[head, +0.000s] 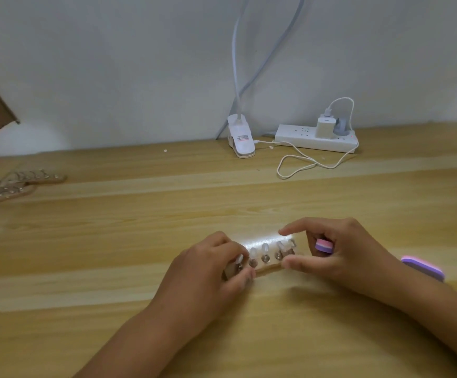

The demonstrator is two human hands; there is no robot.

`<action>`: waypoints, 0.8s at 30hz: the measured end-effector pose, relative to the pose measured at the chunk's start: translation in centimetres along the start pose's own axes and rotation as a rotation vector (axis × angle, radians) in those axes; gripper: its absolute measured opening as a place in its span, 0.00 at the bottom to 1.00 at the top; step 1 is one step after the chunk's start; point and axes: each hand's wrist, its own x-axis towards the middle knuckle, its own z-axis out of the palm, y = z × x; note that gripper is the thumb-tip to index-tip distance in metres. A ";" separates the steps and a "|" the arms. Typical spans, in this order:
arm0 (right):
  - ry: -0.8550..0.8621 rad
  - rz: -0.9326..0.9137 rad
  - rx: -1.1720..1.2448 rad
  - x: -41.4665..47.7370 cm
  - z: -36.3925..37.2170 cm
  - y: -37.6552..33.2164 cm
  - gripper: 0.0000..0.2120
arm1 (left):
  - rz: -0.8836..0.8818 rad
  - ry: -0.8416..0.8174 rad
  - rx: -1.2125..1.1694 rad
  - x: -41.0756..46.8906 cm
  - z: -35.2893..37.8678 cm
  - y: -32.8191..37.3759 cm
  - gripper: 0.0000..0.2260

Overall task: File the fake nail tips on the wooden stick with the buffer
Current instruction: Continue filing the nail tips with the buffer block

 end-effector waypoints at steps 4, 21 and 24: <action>-0.105 0.036 0.094 0.3 -1.5 0.3 0.14 | -0.018 -0.023 -0.061 0.2 -0.2 -0.6 0.05; -0.020 -0.143 0.427 -1.0 0.0 -3.2 0.16 | 0.199 0.083 -0.667 -0.6 0.9 1.9 0.04; -0.104 -0.093 0.453 -1.0 -0.1 -3.2 0.20 | 0.127 0.086 -0.748 -0.6 0.7 2.1 0.02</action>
